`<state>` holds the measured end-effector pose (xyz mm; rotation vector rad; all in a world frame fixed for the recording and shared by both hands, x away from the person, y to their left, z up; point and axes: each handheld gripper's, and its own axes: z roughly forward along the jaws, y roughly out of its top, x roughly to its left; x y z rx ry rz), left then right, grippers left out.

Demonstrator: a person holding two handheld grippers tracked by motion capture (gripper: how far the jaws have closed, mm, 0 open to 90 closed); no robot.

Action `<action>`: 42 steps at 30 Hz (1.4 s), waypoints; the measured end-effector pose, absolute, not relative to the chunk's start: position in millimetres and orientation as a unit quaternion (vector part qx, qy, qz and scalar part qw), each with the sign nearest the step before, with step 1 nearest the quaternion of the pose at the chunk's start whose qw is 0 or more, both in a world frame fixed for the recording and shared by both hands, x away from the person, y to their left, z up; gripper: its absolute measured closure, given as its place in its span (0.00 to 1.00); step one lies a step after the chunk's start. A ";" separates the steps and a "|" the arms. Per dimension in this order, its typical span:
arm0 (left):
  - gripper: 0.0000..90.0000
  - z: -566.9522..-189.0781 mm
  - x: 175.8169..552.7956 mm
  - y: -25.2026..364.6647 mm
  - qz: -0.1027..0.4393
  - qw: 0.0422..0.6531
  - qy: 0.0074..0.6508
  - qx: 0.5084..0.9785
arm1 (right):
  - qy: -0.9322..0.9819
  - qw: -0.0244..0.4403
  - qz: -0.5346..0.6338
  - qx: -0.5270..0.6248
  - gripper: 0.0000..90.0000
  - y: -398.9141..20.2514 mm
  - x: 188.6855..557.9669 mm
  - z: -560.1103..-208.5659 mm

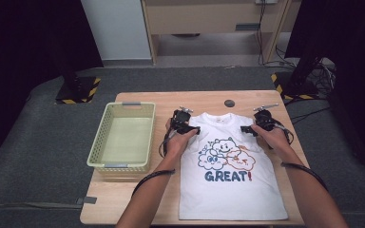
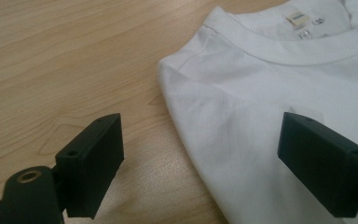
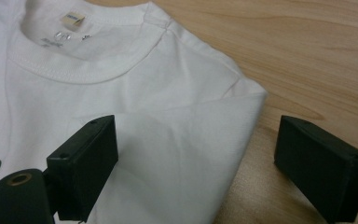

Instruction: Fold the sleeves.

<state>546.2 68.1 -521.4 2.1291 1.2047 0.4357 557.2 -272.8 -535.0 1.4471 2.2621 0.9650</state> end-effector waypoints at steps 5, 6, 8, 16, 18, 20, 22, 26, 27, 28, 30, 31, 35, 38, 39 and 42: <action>0.15 -524.6 546.8 67.6 0.164 0.317 0.461 0.812 | 0.781 0.147 0.331 0.509 0.14 -275.6 559.7 -535.0; 0.15 -524.5 546.8 67.4 0.164 0.317 0.460 0.813 | 0.782 0.147 0.329 0.509 0.14 -276.2 560.2 -535.0; 0.15 -523.8 547.5 66.4 0.165 0.317 0.458 0.814 | 0.782 0.148 0.325 0.511 0.13 -277.9 562.6 -534.7; 0.14 -526.0 555.3 64.7 0.156 0.318 0.463 0.813 | 0.780 0.154 0.326 0.511 0.13 -278.6 566.5 -535.9; 0.14 -527.6 556.8 66.6 0.155 0.318 0.468 0.810 | 0.782 0.156 0.328 0.507 0.13 -278.0 567.2 -536.3; 0.14 -529.8 557.7 68.3 0.155 0.315 0.470 0.810 | 0.784 0.157 0.327 0.503 0.14 -277.0 567.4 -536.3; 0.13 -531.1 558.0 69.0 0.156 0.315 0.470 0.809 | 0.786 0.158 0.328 0.499 0.17 -275.8 567.4 -536.1; 0.13 -530.9 558.1 67.2 0.155 0.314 0.464 0.814 | 0.794 0.163 0.326 0.487 0.27 -273.1 566.7 -535.0; 0.13 -530.7 556.9 67.2 0.156 0.312 0.464 0.814 | 0.796 0.171 0.321 0.483 0.30 -272.5 565.7 -535.0; 0.13 -530.3 554.7 67.8 0.158 0.311 0.465 0.814 | 0.798 0.174 0.320 0.481 0.31 -272.4 564.7 -535.1; 0.13 -528.6 550.0 69.7 0.159 0.318 0.467 0.809 | 0.798 0.174 0.321 0.479 0.34 -273.5 563.0 -534.8; 0.13 -527.7 548.6 70.6 0.161 0.317 0.466 0.810 | 0.799 0.173 0.321 0.479 0.36 -274.3 562.7 -534.5; 0.14 -528.8 548.1 73.2 0.161 0.317 0.467 0.810 | 0.794 0.174 0.327 0.481 0.46 -278.5 563.0 -534.3; 0.15 -531.4 549.5 74.0 0.158 0.320 0.474 0.805 | 0.788 0.176 0.332 0.488 0.55 -281.5 563.6 -534.1; 0.15 -531.5 550.5 73.9 0.161 0.319 0.472 0.806 | 0.788 0.173 0.332 0.489 0.57 -281.4 564.0 -533.6; 0.16 -531.9 554.7 71.6 0.165 0.318 0.471 0.806 | 0.795 0.170 0.327 0.483 0.58 -277.4 565.3 -532.4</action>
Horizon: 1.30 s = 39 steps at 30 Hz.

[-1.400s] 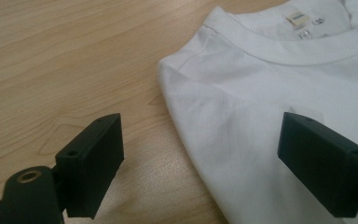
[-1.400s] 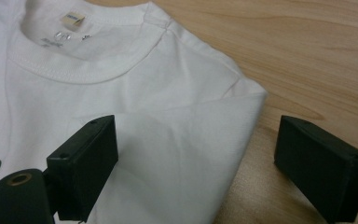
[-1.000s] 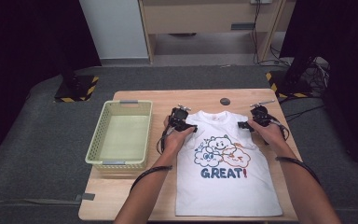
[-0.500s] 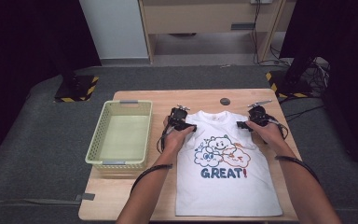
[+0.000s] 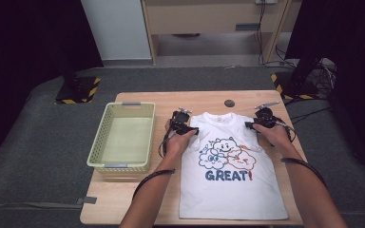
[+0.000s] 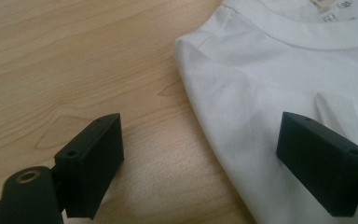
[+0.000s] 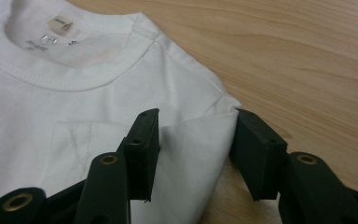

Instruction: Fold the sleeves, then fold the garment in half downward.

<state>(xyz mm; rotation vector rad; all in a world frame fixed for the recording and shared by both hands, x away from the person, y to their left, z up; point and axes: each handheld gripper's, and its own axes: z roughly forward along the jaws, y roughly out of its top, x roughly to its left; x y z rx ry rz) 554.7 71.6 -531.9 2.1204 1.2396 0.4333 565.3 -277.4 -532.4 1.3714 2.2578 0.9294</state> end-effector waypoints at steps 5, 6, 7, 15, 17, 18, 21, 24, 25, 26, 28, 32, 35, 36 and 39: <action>0.19 -531.2 561.7 63.4 0.168 0.320 0.461 0.810 | 0.797 0.170 0.332 0.476 0.63 -268.1 566.6 -532.9; 0.25 -530.9 562.5 62.0 0.173 0.320 0.458 0.812 | 0.798 0.167 0.333 0.473 0.66 -266.6 566.9 -532.6; 0.28 -531.6 563.6 60.3 0.174 0.319 0.456 0.812 | 0.799 0.165 0.335 0.471 0.69 -265.4 567.3 -532.5; 0.75 -528.0 563.7 48.1 0.163 0.329 0.434 0.822 | 0.795 0.143 0.346 0.477 0.91 -262.0 568.2 -532.0; 0.84 -527.0 563.3 45.5 0.161 0.326 0.426 0.828 | 0.795 0.142 0.344 0.479 0.93 -260.7 568.3 -531.5; 0.87 -526.9 562.8 44.9 0.161 0.326 0.421 0.831 | 0.795 0.143 0.343 0.479 0.93 -260.2 568.2 -531.2; 0.91 -527.5 562.3 47.0 0.159 0.332 0.418 0.831 | 0.795 0.142 0.344 0.478 0.93 -260.3 567.8 -531.3; 0.93 -526.8 562.6 47.8 0.159 0.331 0.420 0.830 | 0.795 0.142 0.346 0.477 0.94 -261.3 567.6 -531.5; 0.93 -526.1 562.4 47.9 0.161 0.332 0.421 0.828 | 0.796 0.143 0.346 0.475 0.95 -261.2 567.2 -531.4; 0.93 -524.8 561.9 48.0 0.164 0.334 0.422 0.827 | 0.797 0.143 0.346 0.474 0.95 -261.1 566.7 -530.8; 0.94 -519.4 559.7 47.5 0.173 0.340 0.420 0.823 | 0.795 0.144 0.351 0.473 0.95 -261.8 564.5 -527.8; 0.94 -500.0 554.5 46.6 0.189 0.353 0.415 0.817 | 0.792 0.147 0.358 0.471 0.95 -265.9 560.4 -516.8; 0.94 -484.2 548.8 45.4 0.200 0.355 0.406 0.818 | 0.791 0.154 0.369 0.464 0.95 -268.0 555.2 -503.4; 0.94 -479.8 546.9 45.4 0.204 0.357 0.406 0.816 | 0.790 0.155 0.372 0.461 0.95 -268.5 553.0 -498.8; 0.94 -468.8 541.3 46.0 0.207 0.361 0.405 0.814 | 0.789 0.161 0.376 0.458 0.95 -270.0 546.5 -486.3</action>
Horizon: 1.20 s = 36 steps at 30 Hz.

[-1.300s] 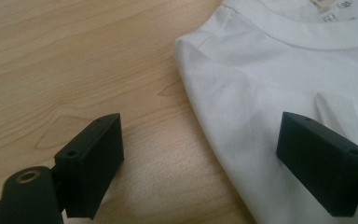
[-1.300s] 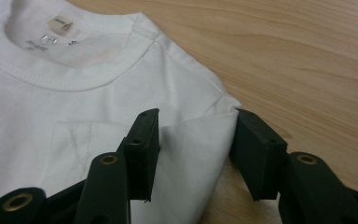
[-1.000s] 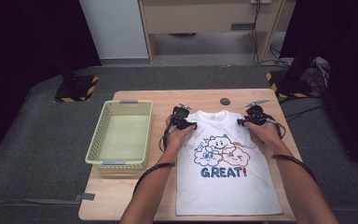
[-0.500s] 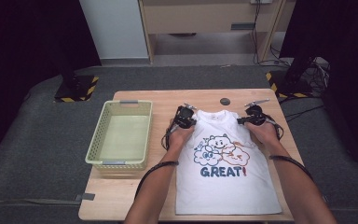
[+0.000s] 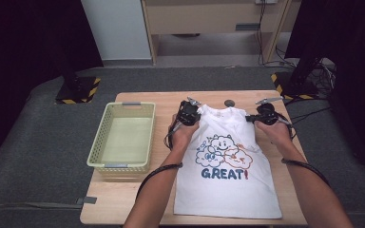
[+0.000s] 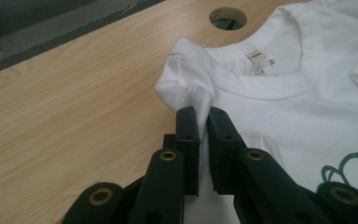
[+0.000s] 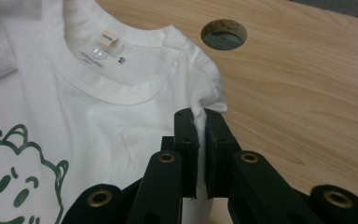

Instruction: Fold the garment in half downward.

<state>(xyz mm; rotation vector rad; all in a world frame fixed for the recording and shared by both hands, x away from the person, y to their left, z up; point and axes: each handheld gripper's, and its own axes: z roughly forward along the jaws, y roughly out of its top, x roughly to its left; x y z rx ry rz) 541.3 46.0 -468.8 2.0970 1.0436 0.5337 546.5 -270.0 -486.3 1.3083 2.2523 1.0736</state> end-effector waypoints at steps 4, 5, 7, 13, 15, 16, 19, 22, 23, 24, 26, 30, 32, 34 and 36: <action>0.94 -459.9 532.4 49.2 0.207 0.365 0.405 0.812 | 0.786 0.170 0.381 0.456 0.95 -273.4 537.1 -471.7; 0.94 -458.2 530.2 50.5 0.208 0.366 0.407 0.811 | 0.785 0.171 0.382 0.457 0.95 -274.3 534.0 -468.7; 0.94 -454.2 526.0 52.7 0.211 0.368 0.407 0.809 | 0.784 0.176 0.382 0.457 0.95 -276.2 527.3 -462.4; 0.94 -436.0 512.4 50.0 0.226 0.379 0.394 0.806 | 0.777 0.189 0.389 0.458 0.95 -280.6 511.4 -440.4; 0.94 -428.5 508.4 49.3 0.232 0.381 0.390 0.806 | 0.776 0.191 0.389 0.458 0.95 -280.4 506.6 -433.5; 0.94 -424.6 506.4 49.4 0.235 0.381 0.389 0.806 | 0.776 0.194 0.389 0.457 0.95 -280.2 504.3 -429.6; 0.94 -414.7 500.2 50.9 0.241 0.384 0.387 0.803 | 0.775 0.202 0.392 0.452 0.95 -279.1 498.8 -417.4; 0.94 -410.5 495.7 54.3 0.247 0.384 0.386 0.802 | 0.776 0.208 0.391 0.449 0.95 -277.1 495.3 -408.9; 0.94 -410.7 495.1 55.6 0.248 0.381 0.385 0.803 | 0.777 0.208 0.390 0.448 0.96 -275.9 494.4 -407.1; 0.94 -411.5 494.9 56.9 0.247 0.379 0.386 0.804 | 0.781 0.208 0.387 0.444 0.96 -274.6 493.6 -406.1; 0.94 -414.0 494.3 59.8 0.243 0.382 0.392 0.801 | 0.783 0.208 0.382 0.444 0.96 -272.9 492.3 -405.3; 0.94 -418.2 492.8 63.0 0.242 0.381 0.394 0.801 | 0.782 0.209 0.385 0.443 0.96 -270.4 491.8 -405.0; 0.94 -419.6 491.5 64.4 0.241 0.384 0.397 0.798 | 0.782 0.207 0.388 0.442 0.96 -269.6 492.1 -405.1; 0.94 -421.6 488.8 65.4 0.241 0.383 0.397 0.798 | 0.782 0.206 0.389 0.442 0.96 -269.4 491.0 -406.6; 0.94 -423.4 484.3 66.1 0.242 0.385 0.397 0.798 | 0.783 0.204 0.387 0.441 0.96 -269.0 488.4 -409.1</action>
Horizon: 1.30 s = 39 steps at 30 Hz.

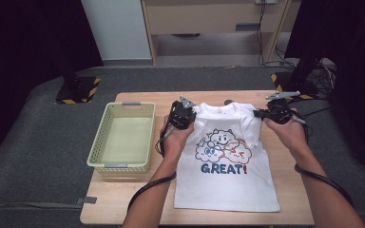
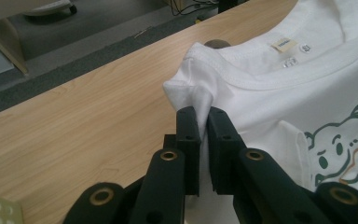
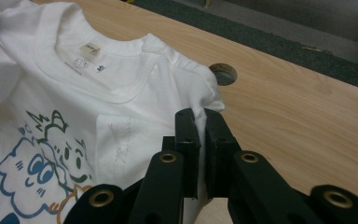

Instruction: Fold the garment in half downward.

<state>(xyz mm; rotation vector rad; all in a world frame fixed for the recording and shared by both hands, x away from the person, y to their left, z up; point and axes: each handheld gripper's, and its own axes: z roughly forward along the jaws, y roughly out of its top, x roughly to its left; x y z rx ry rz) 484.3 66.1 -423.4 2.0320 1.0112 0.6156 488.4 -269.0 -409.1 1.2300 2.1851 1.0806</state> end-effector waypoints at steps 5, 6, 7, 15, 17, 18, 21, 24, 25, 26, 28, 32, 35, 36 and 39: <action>0.94 -425.7 467.9 66.2 0.241 0.387 0.390 0.800 | 0.786 0.201 0.391 0.434 0.96 -271.1 471.9 -413.9; 0.94 -426.3 464.0 66.3 0.241 0.387 0.388 0.801 | 0.783 0.200 0.398 0.433 0.95 -272.2 466.5 -414.6; 0.94 -427.6 460.0 66.7 0.238 0.388 0.387 0.802 | 0.780 0.197 0.406 0.434 0.96 -273.6 460.8 -416.0; 0.94 -459.2 425.4 69.9 0.210 0.392 0.390 0.806 | 0.778 0.175 0.420 0.433 0.95 -281.6 422.7 -442.6; 0.94 -461.7 419.9 70.4 0.208 0.395 0.387 0.807 | 0.784 0.176 0.412 0.429 0.95 -281.7 415.9 -447.4; 0.94 -461.1 417.1 70.8 0.209 0.398 0.385 0.806 | 0.784 0.177 0.413 0.428 0.95 -281.5 412.2 -448.2; 0.94 -455.2 408.0 73.6 0.213 0.408 0.376 0.805 | 0.789 0.182 0.413 0.417 0.95 -280.7 399.3 -446.6; 0.93 -453.2 396.2 77.8 0.213 0.411 0.361 0.809 | 0.800 0.192 0.403 0.401 0.95 -279.3 383.9 -445.9; 0.93 -455.0 391.6 78.9 0.210 0.408 0.359 0.813 | 0.803 0.190 0.404 0.395 0.95 -278.8 378.3 -447.3; 0.93 -458.2 386.5 79.8 0.207 0.406 0.354 0.817 | 0.805 0.186 0.405 0.392 0.95 -278.0 372.7 -450.5; 0.93 -469.8 375.7 81.6 0.198 0.393 0.342 0.830 | 0.815 0.180 0.392 0.387 0.95 -276.7 363.0 -460.8; 0.93 -496.3 358.9 85.5 0.175 0.369 0.339 0.848 | 0.821 0.155 0.383 0.395 0.95 -276.9 349.2 -488.0; 0.93 -511.0 352.3 82.0 0.173 0.347 0.326 0.863 | 0.835 0.148 0.354 0.395 0.94 -273.9 342.0 -508.2; 0.93 -515.3 351.0 80.6 0.174 0.339 0.322 0.867 | 0.838 0.146 0.348 0.394 0.94 -273.5 340.2 -513.5; 0.93 -524.4 350.3 78.5 0.179 0.326 0.317 0.873 | 0.841 0.136 0.339 0.400 0.94 -273.8 338.5 -524.8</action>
